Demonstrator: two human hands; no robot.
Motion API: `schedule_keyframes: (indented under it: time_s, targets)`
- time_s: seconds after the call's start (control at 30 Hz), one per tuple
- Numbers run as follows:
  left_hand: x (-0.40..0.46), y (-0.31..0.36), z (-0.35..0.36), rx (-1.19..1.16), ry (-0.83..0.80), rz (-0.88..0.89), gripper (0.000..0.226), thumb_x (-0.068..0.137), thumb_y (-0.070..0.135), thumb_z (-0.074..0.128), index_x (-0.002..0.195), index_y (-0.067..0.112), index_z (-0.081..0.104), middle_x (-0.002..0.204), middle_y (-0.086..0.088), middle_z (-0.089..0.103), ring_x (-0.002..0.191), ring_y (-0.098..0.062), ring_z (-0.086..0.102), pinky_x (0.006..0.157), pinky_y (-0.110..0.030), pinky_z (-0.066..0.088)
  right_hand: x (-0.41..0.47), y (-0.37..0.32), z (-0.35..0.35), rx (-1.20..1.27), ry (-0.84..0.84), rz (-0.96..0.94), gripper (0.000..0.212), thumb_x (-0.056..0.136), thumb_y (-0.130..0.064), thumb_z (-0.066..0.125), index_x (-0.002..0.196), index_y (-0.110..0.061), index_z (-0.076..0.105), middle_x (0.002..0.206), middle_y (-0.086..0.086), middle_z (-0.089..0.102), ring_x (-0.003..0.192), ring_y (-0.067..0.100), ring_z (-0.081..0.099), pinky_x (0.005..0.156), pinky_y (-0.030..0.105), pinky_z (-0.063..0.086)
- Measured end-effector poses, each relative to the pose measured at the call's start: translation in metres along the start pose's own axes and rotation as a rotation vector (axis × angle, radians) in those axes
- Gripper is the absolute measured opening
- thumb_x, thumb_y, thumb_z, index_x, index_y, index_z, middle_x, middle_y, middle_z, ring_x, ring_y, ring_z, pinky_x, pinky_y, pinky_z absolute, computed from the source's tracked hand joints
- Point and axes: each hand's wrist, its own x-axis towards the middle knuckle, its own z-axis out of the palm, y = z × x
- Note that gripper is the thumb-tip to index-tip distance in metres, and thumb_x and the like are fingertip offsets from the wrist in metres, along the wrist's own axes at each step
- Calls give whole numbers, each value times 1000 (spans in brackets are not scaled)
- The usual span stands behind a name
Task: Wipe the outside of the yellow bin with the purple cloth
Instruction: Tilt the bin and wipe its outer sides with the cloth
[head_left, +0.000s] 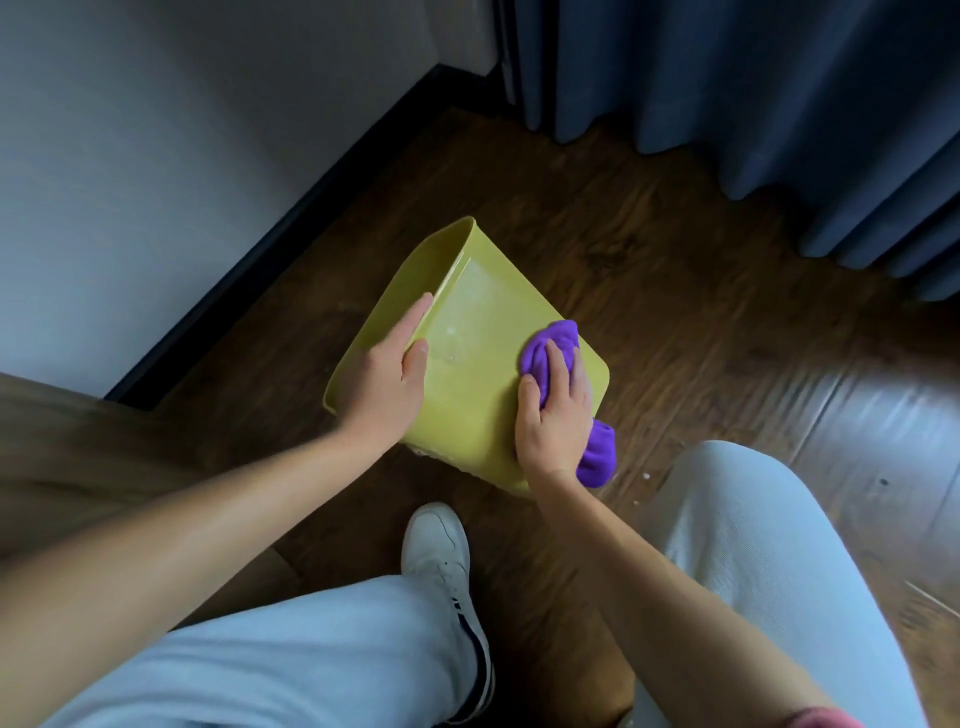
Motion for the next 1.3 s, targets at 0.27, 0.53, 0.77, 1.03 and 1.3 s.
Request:
schedule_keyframes:
  time_s: [0.27,0.53,0.77,1.03,1.3]
  targets:
    - [-1,2,-3,22,-6,-37,52,111,24,44,161,36,32,113,-23,69,92,-40,69,79,-54,60,9,38,-11,47,34,294,52,107,-41,43,158,-33,39,169,4,30,144,31,43,112,46,37]
    - [2,1,-5,32,-25,-34,53,112,23,43,162,36,31,106,-22,71,86,-42,69,75,-56,60,17,48,-18,163,31,663,50,108,-38,38,159,-38,35,141,7,60,122,34,59,108,48,44]
    - [17,-7,-11,-3,-36,-5,49,111,25,45,158,39,38,142,-3,61,108,-18,59,89,-29,49,15,3,-44,215,122,390,41,105,-29,48,146,-36,54,145,0,52,127,22,56,103,40,44]
    - [13,-5,-2,-99,25,-54,50,111,26,44,159,40,36,147,-8,59,121,-19,60,97,-35,47,-12,-107,-17,310,-77,-161,41,102,-35,52,142,-32,58,137,-6,59,123,7,53,91,17,39]
    - [9,-11,-3,-115,95,-108,42,113,27,39,154,29,48,148,-5,59,118,-5,51,93,-25,45,-46,-81,30,27,-66,-276,43,104,-42,47,147,-37,54,159,-6,49,152,24,32,121,49,26]
